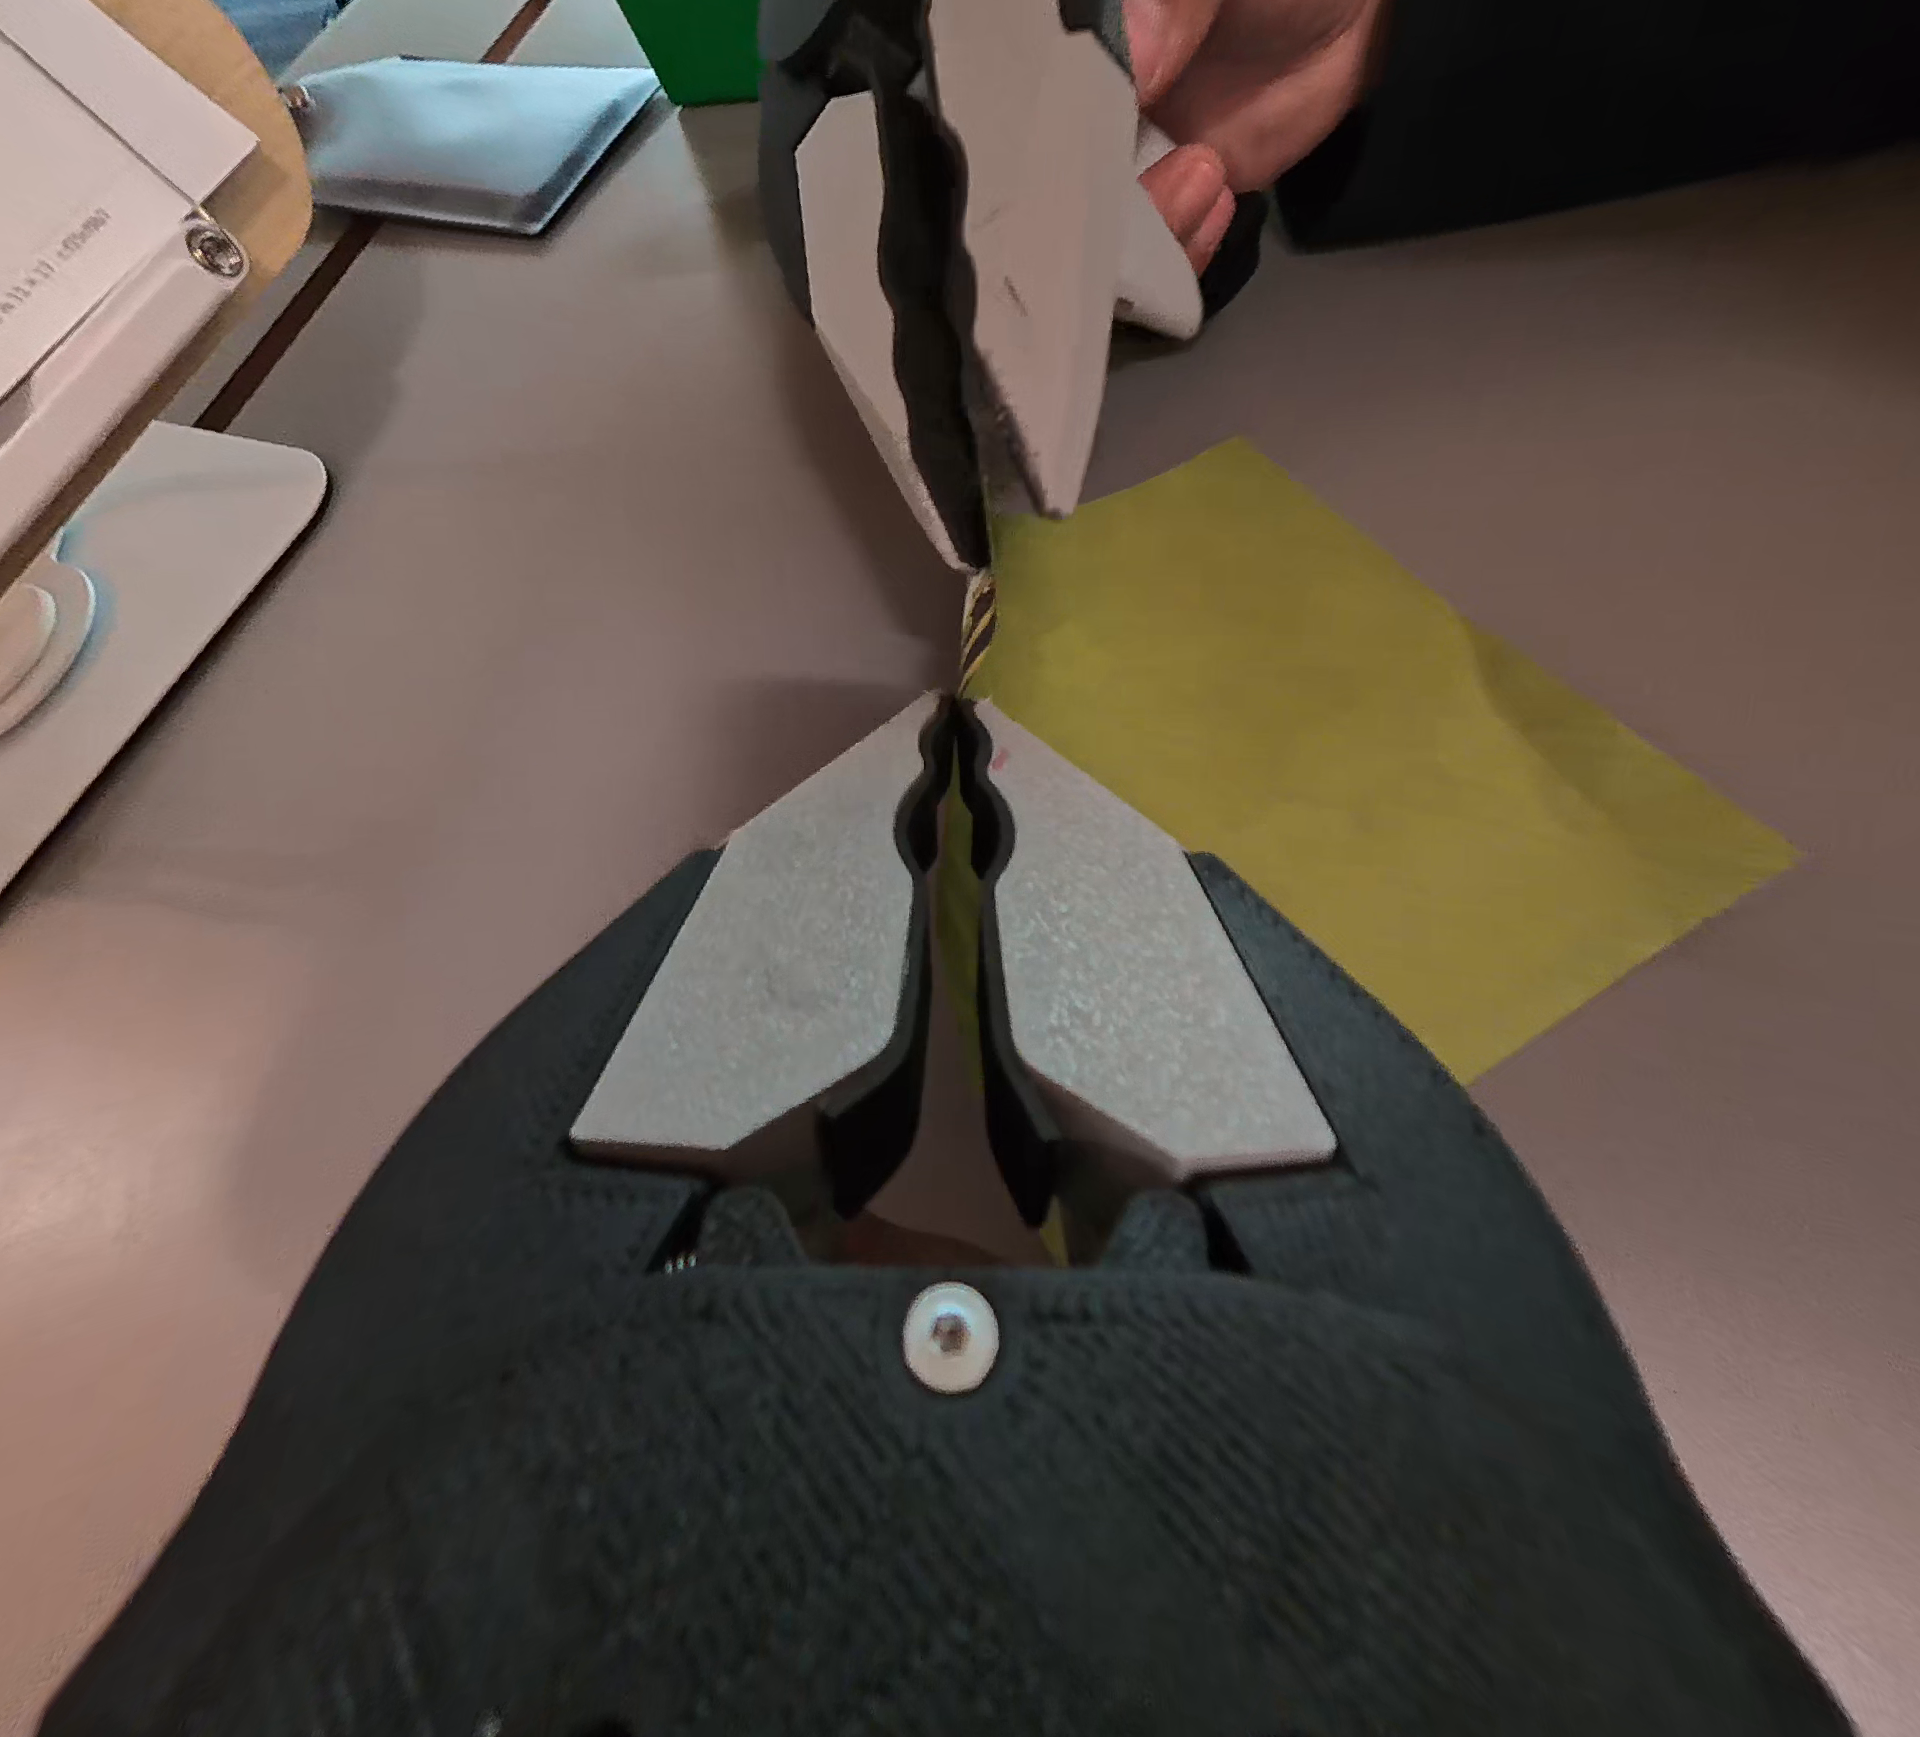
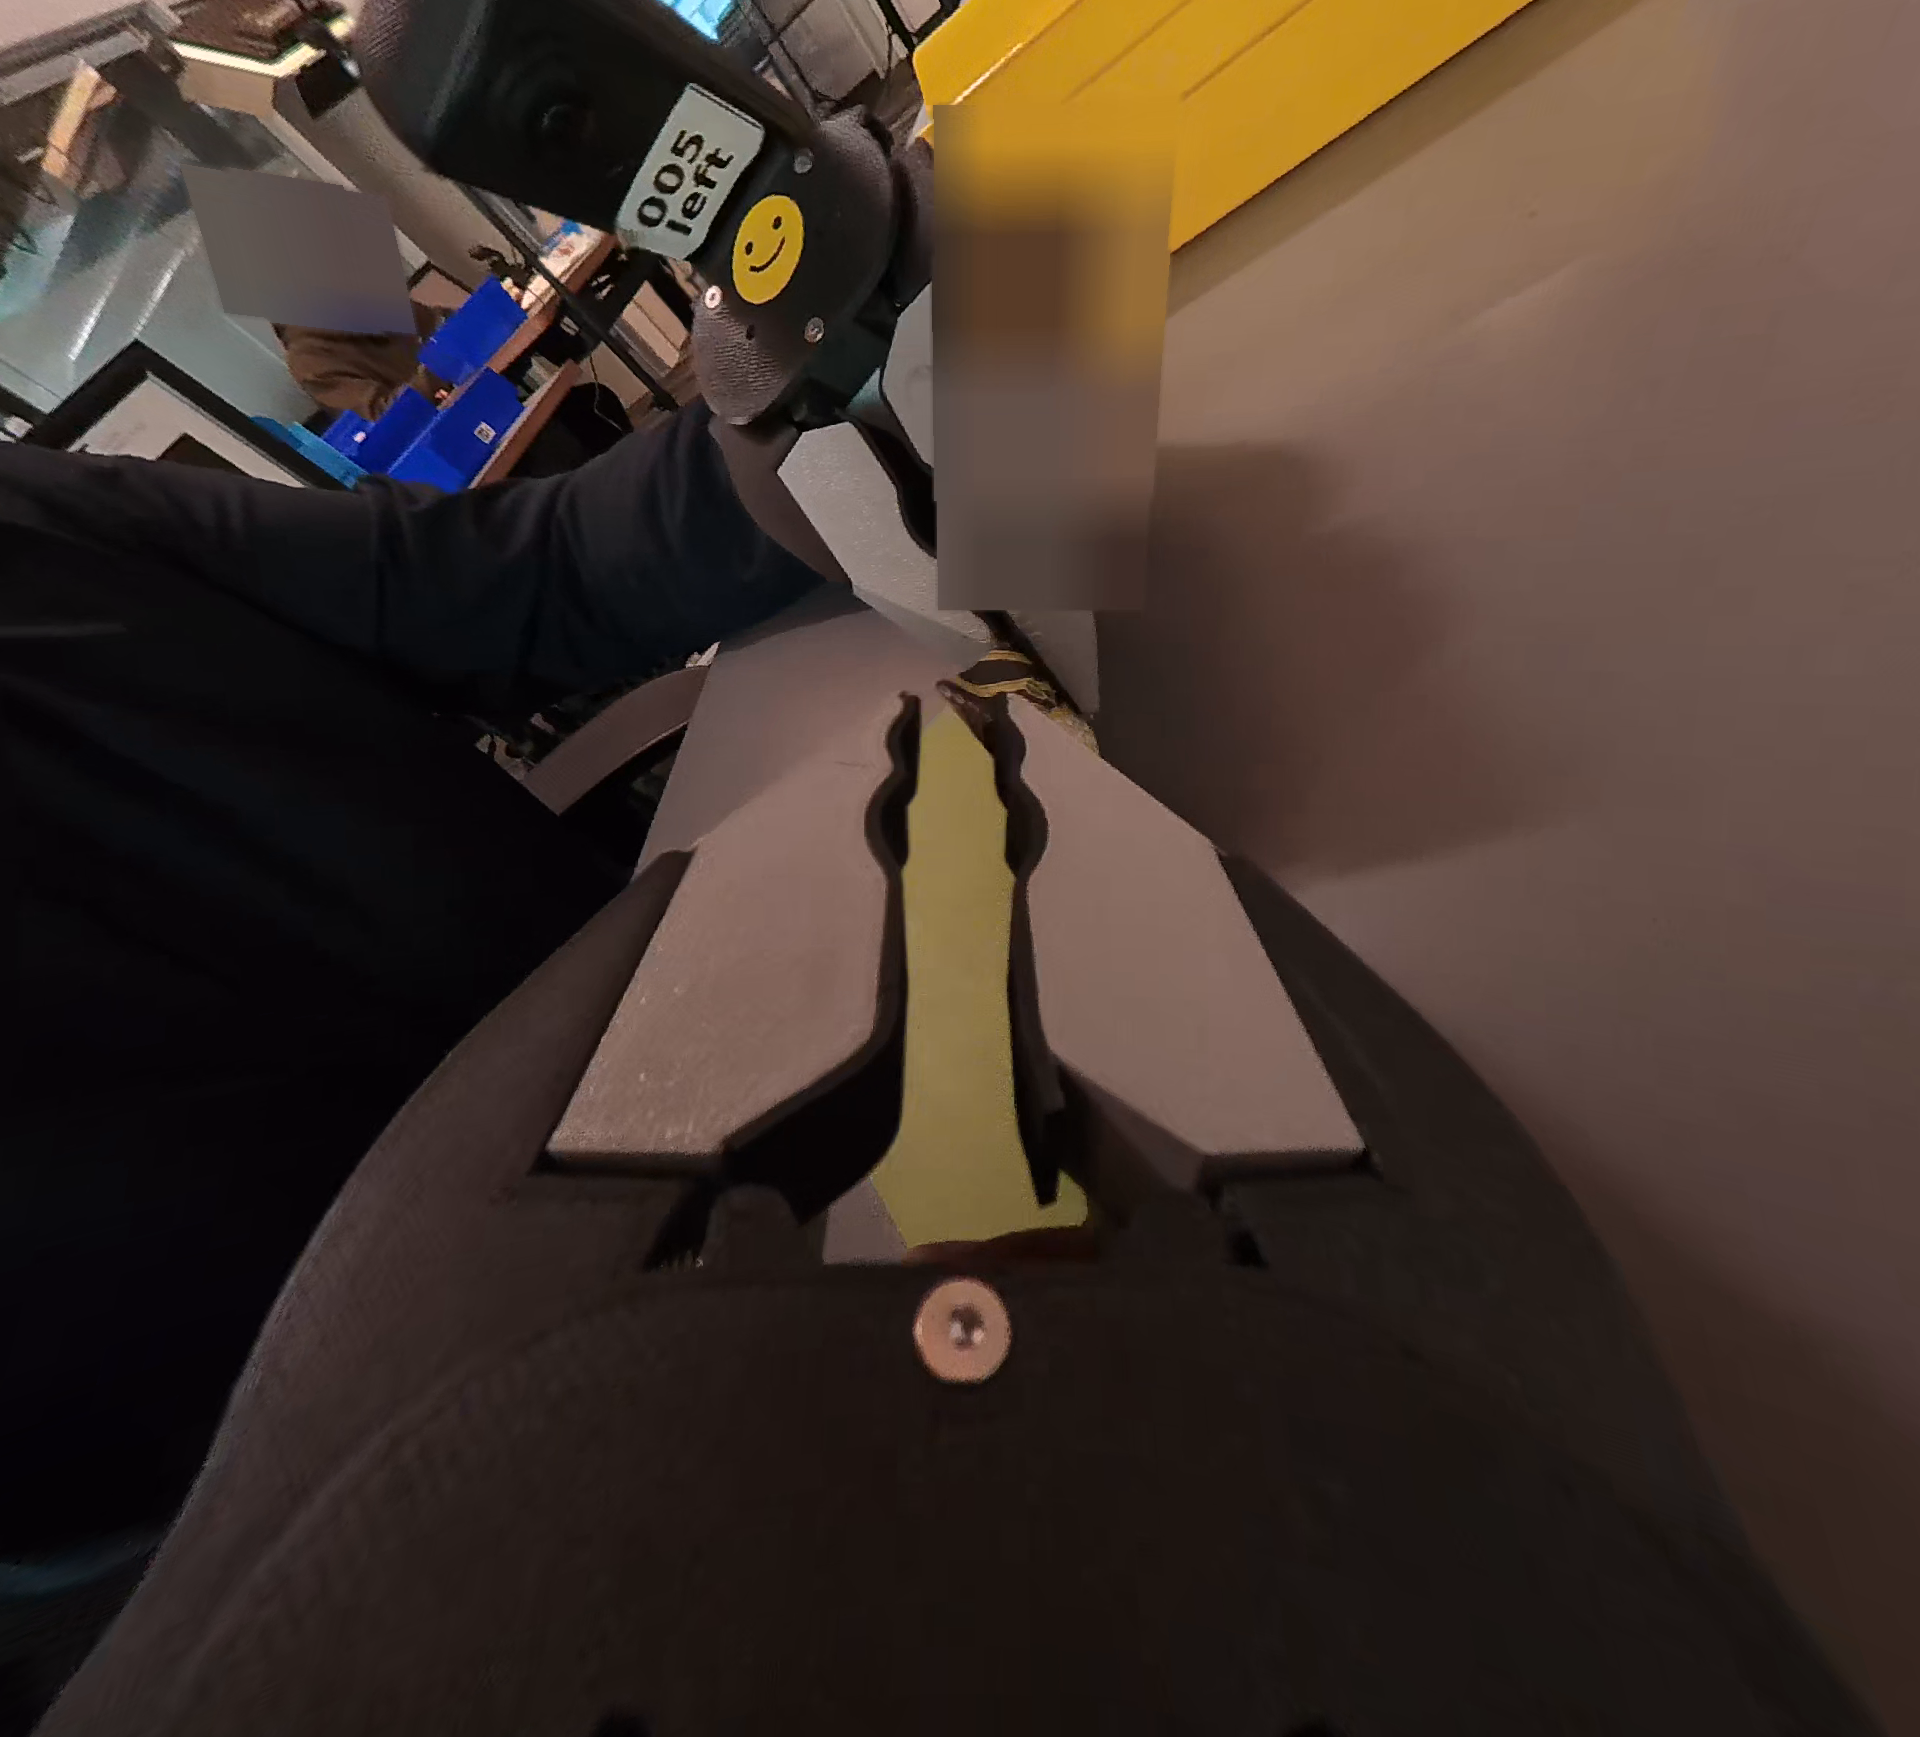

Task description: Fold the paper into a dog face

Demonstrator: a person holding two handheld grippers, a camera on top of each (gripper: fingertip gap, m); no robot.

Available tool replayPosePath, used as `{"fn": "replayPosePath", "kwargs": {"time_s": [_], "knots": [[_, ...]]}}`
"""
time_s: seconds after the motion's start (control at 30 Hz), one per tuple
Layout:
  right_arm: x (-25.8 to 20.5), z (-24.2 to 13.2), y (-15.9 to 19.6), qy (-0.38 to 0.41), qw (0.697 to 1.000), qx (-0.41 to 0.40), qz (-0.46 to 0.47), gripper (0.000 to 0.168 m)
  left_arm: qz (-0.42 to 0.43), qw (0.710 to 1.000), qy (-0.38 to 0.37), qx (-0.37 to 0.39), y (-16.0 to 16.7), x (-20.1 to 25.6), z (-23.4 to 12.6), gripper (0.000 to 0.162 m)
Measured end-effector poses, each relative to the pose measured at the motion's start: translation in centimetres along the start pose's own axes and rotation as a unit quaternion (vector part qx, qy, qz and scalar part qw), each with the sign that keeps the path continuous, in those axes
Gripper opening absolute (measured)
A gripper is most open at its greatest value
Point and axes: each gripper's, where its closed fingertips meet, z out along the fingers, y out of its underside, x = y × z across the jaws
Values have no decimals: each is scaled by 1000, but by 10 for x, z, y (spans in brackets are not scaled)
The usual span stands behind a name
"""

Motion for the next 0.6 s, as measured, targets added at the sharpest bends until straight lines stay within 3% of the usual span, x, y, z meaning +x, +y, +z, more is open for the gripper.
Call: {"fn": "replayPosePath", "kwargs": {"time_s": [0.03,0.23,0.33,0.53,0.6], "knots": [[-1,0,0,-3,1000,1,1,13,-6,1000,4,1,0,0,0,0],[4,5,4,26,999,-18,-40,11,-22,1000,14,13,-2,2,-1,0],[11,5,0,63,996,-14,-69,0,-26,999,16,11,0,1,0,0],[18,5,3,95,991,-27,-89,0,-38,999,12,2,5,-2,1,0],[18,5,4,94,991,-31,-90,9,-41,999,10,4,5,-4,0,0]]}}
